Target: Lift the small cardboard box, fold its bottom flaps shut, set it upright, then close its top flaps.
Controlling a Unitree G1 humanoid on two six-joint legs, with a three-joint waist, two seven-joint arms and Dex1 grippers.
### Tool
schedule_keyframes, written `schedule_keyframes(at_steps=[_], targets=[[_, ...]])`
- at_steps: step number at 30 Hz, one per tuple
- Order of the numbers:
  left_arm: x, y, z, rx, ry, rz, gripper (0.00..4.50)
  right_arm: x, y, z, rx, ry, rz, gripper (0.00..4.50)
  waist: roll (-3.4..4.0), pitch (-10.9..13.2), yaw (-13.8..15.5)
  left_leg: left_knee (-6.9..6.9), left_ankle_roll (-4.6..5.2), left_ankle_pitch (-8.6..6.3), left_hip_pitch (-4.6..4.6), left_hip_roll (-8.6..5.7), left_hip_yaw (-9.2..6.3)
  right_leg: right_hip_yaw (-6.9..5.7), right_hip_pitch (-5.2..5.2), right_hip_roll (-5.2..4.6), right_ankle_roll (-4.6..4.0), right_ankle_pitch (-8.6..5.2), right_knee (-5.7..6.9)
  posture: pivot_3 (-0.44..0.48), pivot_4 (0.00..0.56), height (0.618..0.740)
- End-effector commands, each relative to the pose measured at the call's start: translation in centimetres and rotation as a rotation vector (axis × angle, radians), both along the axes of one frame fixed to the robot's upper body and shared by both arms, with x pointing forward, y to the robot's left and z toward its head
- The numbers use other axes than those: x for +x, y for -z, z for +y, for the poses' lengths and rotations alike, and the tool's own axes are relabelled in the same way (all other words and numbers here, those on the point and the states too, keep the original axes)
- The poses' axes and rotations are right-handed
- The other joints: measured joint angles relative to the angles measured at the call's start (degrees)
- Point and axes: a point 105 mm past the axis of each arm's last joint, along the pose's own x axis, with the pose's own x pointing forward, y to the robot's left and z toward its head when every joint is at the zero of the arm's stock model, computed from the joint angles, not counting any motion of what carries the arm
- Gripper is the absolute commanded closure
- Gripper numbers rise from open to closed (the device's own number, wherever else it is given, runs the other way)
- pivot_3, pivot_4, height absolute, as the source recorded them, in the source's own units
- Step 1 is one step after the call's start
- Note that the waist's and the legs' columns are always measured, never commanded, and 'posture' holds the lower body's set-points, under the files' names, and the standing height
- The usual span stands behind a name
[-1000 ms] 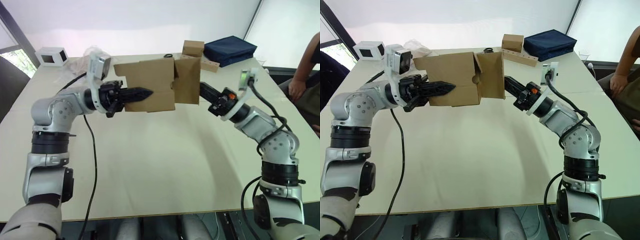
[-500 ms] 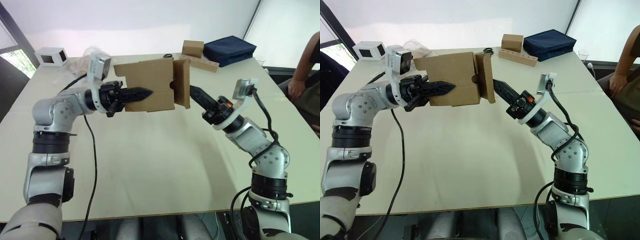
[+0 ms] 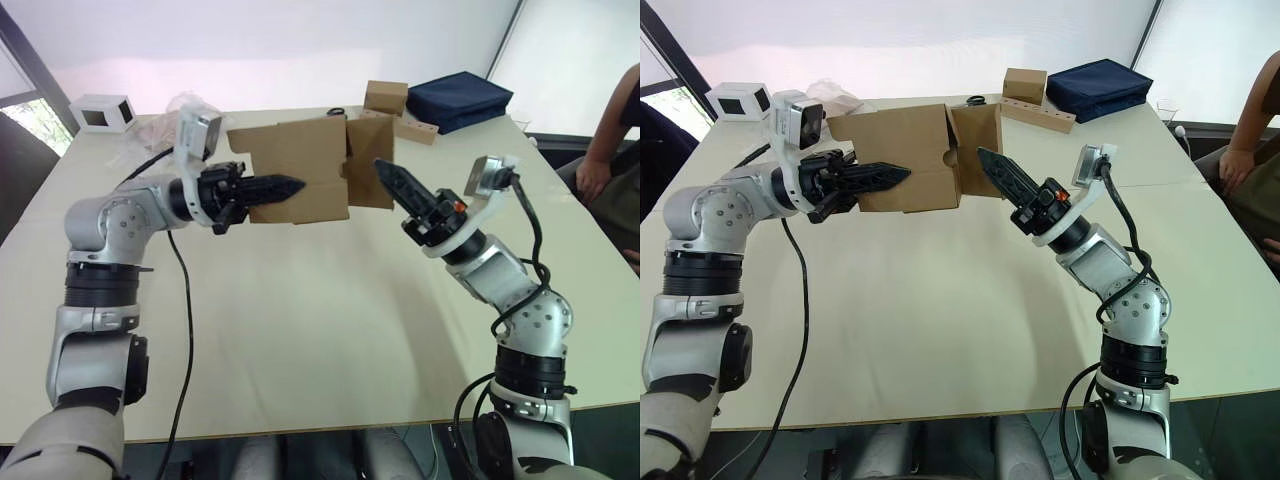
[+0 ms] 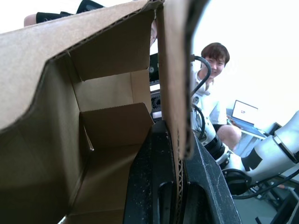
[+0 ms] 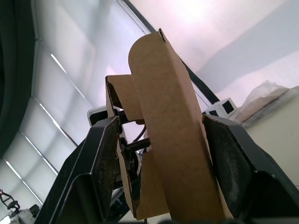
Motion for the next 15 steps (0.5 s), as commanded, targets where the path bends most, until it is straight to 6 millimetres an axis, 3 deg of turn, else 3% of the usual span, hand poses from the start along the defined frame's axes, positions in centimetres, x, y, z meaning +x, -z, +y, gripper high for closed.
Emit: schedule_keyframes(at_steps=[1,15], targets=[[-0.50,-1.22,0.13,-0.006,0.008,-0.052,4.50,-0.70,-1.77,-0.24,0.092,-0.027,-0.049,1.54,0.00,0.00,-0.04,0.00,0.00,0.00,0.00,0.00,0.00,0.00,0.00,0.00,0.00,0.00,0.00,0.000,0.150,0.740],[-0.23,-1.41,0.14,-0.018,-0.006,-0.056,4.50,-0.73,-1.29,0.26,0.221,-0.103,0.024,1.54,0.01,0.00,-0.03,0.00,-0.01,0.01,0.00,0.00,0.00,0.00,-0.01,0.00,0.00,0.00,0.01,0.000,0.150,0.740]])
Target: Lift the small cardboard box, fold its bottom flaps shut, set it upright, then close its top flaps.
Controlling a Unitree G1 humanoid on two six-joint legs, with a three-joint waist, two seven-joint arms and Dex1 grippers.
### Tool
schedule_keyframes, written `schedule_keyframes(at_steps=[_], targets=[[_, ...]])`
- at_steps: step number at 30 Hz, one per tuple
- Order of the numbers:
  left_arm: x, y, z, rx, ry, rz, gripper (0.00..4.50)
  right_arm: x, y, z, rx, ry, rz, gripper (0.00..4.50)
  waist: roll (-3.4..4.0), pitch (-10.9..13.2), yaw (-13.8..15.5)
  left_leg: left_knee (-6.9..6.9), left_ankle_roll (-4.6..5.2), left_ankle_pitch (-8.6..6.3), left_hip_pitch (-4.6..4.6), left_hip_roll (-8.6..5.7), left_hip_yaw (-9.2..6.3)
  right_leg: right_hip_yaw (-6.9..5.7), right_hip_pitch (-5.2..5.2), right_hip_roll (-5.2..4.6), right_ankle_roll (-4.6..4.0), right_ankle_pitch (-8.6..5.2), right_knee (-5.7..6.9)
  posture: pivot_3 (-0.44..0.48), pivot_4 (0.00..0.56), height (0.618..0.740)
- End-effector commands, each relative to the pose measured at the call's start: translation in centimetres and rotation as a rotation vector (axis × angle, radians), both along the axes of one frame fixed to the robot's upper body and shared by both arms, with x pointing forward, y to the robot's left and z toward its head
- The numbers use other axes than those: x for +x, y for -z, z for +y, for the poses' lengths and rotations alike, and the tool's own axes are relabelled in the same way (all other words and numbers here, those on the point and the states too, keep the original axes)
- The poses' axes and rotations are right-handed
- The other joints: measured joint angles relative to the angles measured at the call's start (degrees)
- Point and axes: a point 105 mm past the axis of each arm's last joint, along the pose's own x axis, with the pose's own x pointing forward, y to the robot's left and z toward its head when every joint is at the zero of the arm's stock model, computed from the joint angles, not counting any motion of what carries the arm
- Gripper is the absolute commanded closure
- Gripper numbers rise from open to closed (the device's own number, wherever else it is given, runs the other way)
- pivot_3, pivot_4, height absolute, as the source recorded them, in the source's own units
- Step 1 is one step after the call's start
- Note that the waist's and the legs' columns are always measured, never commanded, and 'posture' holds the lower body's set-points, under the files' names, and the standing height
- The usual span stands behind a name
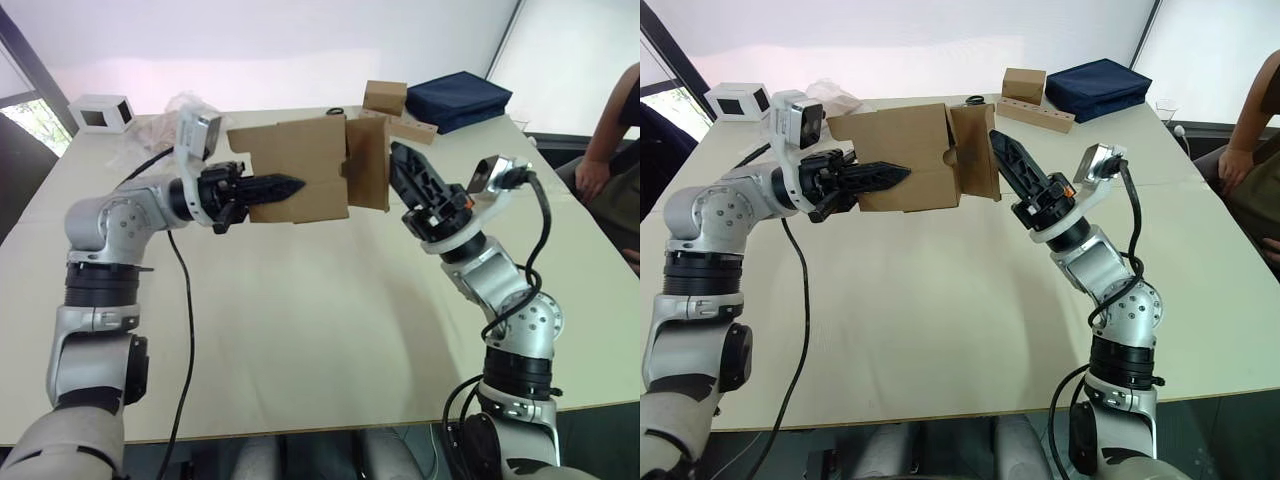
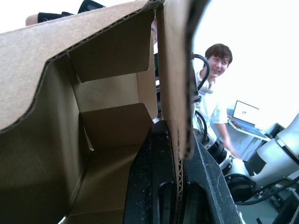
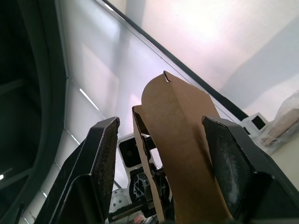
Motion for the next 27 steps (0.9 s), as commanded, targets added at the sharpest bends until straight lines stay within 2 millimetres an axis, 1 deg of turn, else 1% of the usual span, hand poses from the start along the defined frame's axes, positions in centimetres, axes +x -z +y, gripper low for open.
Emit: schedule_keyframes(at_steps=[1,9,17,21,27], targets=[[-0.3,-1.4,0.1,-0.018,0.002,-0.057,4.50,-0.4,-0.4,0.4,0.031,-0.028,-0.006,1.54,0.00,0.00,0.02,0.00,-0.01,0.00,0.00,0.00,0.00,0.00,0.00,0.00,0.00,0.00,0.00,0.000,0.150,0.740],[-0.4,-1.5,0.1,-0.021,0.002,-0.057,4.50,-0.2,0.4,1.2,0.023,-0.040,0.033,1.54,0.00,0.00,0.00,0.00,-0.01,0.00,0.00,0.00,0.00,0.00,0.00,0.00,0.00,0.00,0.00,0.000,0.150,0.740],[-0.3,-1.4,0.1,-0.023,-0.002,-0.053,4.50,-0.3,0.5,2.1,0.082,-0.065,0.067,1.54,0.00,0.00,-0.03,0.00,-0.01,0.00,0.00,0.00,0.00,0.00,-0.01,0.00,0.00,0.00,0.00,0.000,0.150,0.740],[-0.4,-1.4,0.1,-0.024,-0.002,-0.053,4.50,-0.2,0.7,2.4,0.075,-0.061,0.078,1.54,0.01,0.00,-0.02,0.00,-0.01,0.01,0.00,0.00,0.00,0.00,-0.01,0.00,0.00,0.00,0.00,0.000,0.150,0.740],[-0.5,-1.4,0.0,-0.023,0.000,-0.051,4.50,0.9,1.1,2.6,0.039,0.002,0.096,1.54,0.01,0.00,-0.03,0.00,-0.01,0.01,0.00,0.00,0.00,0.00,-0.01,0.00,0.00,0.00,0.00,0.000,0.150,0.740]])
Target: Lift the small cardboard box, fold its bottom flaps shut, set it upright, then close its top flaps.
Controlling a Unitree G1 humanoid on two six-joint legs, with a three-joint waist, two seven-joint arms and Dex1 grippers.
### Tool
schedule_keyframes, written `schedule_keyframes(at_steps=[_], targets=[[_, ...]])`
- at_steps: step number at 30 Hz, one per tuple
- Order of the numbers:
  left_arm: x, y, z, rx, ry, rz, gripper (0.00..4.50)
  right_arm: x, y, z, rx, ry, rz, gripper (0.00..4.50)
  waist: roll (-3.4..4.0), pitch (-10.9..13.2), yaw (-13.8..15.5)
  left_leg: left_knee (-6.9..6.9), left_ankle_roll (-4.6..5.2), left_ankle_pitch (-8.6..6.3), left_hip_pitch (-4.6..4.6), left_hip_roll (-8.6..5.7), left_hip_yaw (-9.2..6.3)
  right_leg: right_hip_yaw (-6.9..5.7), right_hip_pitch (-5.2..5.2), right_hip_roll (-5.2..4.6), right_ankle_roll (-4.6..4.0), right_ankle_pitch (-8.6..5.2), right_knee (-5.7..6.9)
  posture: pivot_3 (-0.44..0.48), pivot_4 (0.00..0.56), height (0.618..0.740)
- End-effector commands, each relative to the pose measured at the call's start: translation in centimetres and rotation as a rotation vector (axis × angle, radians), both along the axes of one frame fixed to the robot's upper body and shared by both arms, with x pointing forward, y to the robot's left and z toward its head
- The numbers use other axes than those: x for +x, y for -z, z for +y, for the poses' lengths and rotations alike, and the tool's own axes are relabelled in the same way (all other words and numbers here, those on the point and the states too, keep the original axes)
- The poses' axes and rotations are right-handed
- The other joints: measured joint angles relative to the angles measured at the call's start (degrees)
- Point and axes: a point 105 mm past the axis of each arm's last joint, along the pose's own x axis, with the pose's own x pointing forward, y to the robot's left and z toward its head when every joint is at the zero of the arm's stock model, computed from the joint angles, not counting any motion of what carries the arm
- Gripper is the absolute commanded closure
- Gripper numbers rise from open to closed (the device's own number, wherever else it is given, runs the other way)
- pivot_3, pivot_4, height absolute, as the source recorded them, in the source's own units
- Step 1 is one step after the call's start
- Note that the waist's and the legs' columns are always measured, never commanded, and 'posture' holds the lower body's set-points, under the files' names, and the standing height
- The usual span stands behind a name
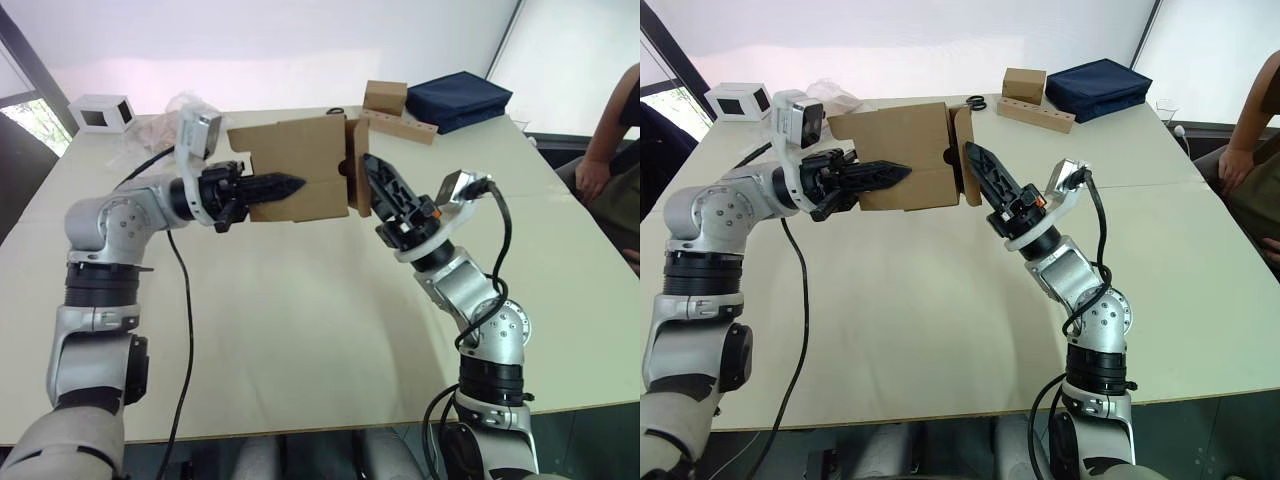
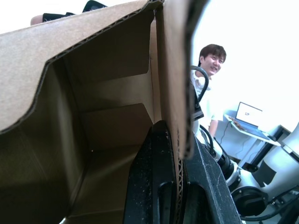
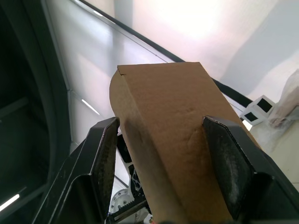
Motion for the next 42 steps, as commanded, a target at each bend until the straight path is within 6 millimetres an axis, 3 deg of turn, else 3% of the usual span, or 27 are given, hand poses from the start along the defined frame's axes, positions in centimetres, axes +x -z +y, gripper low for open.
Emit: schedule_keyframes(at_steps=[1,10,13,19,31,42], targets=[[-0.6,-1.4,0.0,-0.023,0.016,-0.056,4.50,0.4,-0.6,0.3,-0.010,0.035,-0.022,1.54,0.00,0.00,-0.01,0.00,0.00,0.00,0.00,0.00,0.00,0.00,0.00,0.00,0.00,0.00,0.00,0.000,0.150,0.740],[-0.5,-1.3,0.0,-0.024,0.013,-0.052,4.50,0.4,-1.1,1.0,-0.020,0.037,-0.049,1.54,0.01,0.00,-0.12,-0.01,0.00,0.00,0.00,0.00,0.00,0.00,-0.01,0.00,0.00,0.00,0.00,0.000,0.150,0.740],[-0.5,-1.3,0.0,-0.026,0.012,-0.050,4.50,-0.8,-1.7,1.0,0.038,-0.035,-0.081,1.54,0.01,0.00,-0.13,-0.01,0.00,0.00,0.00,0.00,0.00,0.00,-0.01,0.00,0.00,0.00,0.00,0.000,0.150,0.740],[-0.3,-1.2,0.1,-0.024,0.006,-0.043,4.50,-2.0,-0.9,1.6,-0.049,-0.073,-0.121,1.54,0.01,0.00,-0.19,-0.01,0.01,0.00,0.00,0.00,0.00,0.00,-0.01,0.00,0.00,0.00,0.00,0.000,0.150,0.740],[-0.4,-1.2,0.1,-0.024,0.008,-0.045,4.50,-0.3,-0.7,0.4,-0.085,0.033,-0.112,1.54,0.01,0.00,-0.82,-0.02,0.01,0.00,0.00,0.00,-0.01,0.00,-0.01,0.00,0.00,0.00,0.00,0.000,0.150,0.740],[-0.6,-1.3,0.0,-0.025,0.010,-0.044,4.50,0.4,-0.9,-0.2,-0.002,0.053,-0.071,1.54,0.01,0.00,-1.23,-0.04,0.00,0.00,0.00,0.00,-0.01,0.00,-0.02,0.00,0.00,0.00,0.00,0.000,0.150,0.740]])
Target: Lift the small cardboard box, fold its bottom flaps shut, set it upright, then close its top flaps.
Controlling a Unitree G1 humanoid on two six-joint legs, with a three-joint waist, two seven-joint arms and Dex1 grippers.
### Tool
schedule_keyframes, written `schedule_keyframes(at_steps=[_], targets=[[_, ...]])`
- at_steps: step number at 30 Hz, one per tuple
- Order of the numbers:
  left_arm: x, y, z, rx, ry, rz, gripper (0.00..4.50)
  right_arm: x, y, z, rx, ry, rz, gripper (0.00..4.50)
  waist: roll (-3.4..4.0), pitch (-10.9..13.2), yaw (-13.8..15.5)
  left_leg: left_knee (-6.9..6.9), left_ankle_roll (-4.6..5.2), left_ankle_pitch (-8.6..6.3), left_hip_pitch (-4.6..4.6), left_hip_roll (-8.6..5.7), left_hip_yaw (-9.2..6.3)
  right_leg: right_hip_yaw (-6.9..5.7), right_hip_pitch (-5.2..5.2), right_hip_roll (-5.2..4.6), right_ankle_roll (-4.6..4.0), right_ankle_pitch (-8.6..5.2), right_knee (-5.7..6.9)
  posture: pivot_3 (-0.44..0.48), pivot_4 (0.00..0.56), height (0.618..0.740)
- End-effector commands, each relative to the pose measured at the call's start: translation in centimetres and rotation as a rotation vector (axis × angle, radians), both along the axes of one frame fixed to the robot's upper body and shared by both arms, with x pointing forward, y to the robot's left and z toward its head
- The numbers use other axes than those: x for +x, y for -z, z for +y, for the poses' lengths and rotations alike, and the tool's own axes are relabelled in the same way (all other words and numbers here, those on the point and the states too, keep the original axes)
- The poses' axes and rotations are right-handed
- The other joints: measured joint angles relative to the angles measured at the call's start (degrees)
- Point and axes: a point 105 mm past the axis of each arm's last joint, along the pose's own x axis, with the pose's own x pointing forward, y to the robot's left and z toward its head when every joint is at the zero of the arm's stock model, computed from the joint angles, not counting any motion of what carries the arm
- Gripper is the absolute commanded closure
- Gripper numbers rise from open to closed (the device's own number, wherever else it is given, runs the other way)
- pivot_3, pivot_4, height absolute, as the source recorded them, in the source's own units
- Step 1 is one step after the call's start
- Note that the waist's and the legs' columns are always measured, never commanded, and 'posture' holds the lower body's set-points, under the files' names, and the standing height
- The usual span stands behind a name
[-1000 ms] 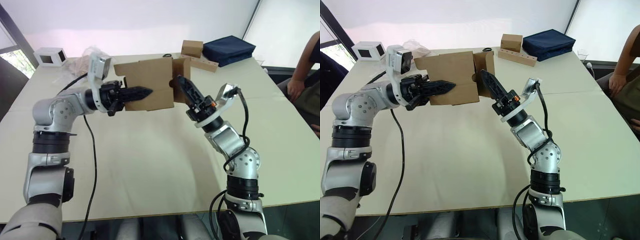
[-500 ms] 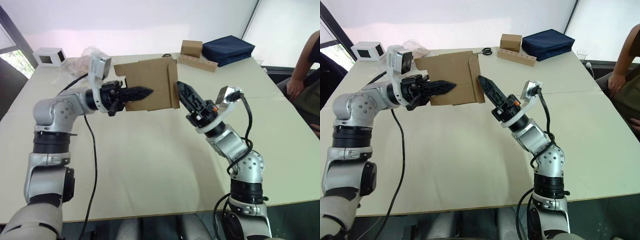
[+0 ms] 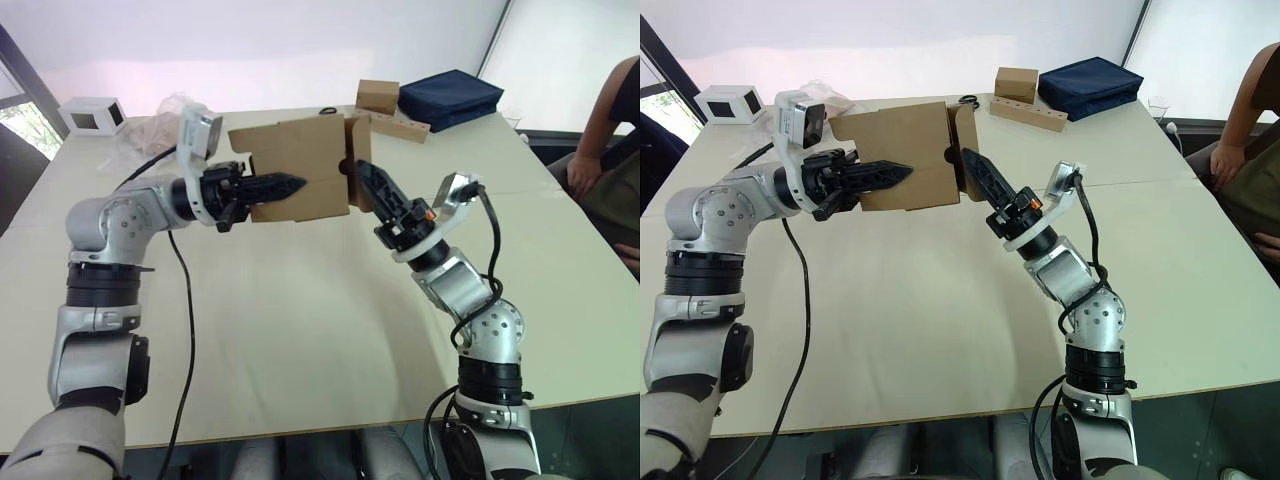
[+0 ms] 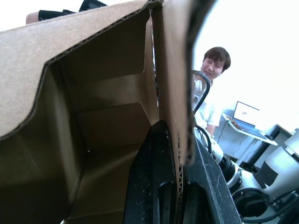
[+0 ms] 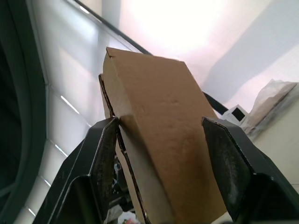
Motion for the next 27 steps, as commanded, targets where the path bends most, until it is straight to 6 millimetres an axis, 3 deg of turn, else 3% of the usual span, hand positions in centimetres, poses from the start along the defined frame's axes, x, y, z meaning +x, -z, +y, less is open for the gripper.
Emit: schedule_keyframes(at_steps=[1,16,20,27], targets=[[-0.7,-1.4,0.1,-0.025,0.018,-0.053,4.50,-0.2,-1.4,-0.2,0.043,-0.007,-0.040,1.54,0.00,0.00,0.00,0.00,0.00,0.00,0.00,0.00,0.00,0.00,0.00,0.00,0.00,0.00,0.00,0.000,0.150,0.740],[-0.7,-1.4,0.0,-0.025,0.018,-0.055,4.50,-0.1,-1.5,0.9,0.017,0.020,-0.043,1.54,0.00,0.00,-0.02,0.00,-0.01,0.00,0.00,0.00,0.00,0.00,-0.01,0.00,0.00,0.00,0.00,0.000,0.150,0.740],[-0.6,-1.3,0.0,-0.023,0.013,-0.053,4.50,-1.1,-2.0,1.1,0.011,-0.025,-0.093,1.54,0.00,0.00,0.00,0.00,0.00,0.00,0.00,0.00,0.00,0.00,-0.01,0.00,0.00,0.00,0.00,0.000,0.150,0.740],[-0.4,-1.4,0.1,-0.029,0.005,-0.054,4.50,-1.5,-2.0,0.4,0.024,-0.046,-0.109,1.54,0.00,0.00,0.00,0.00,0.00,0.00,0.00,0.00,0.00,0.00,0.00,0.00,0.00,0.00,0.00,0.000,0.150,0.740]])
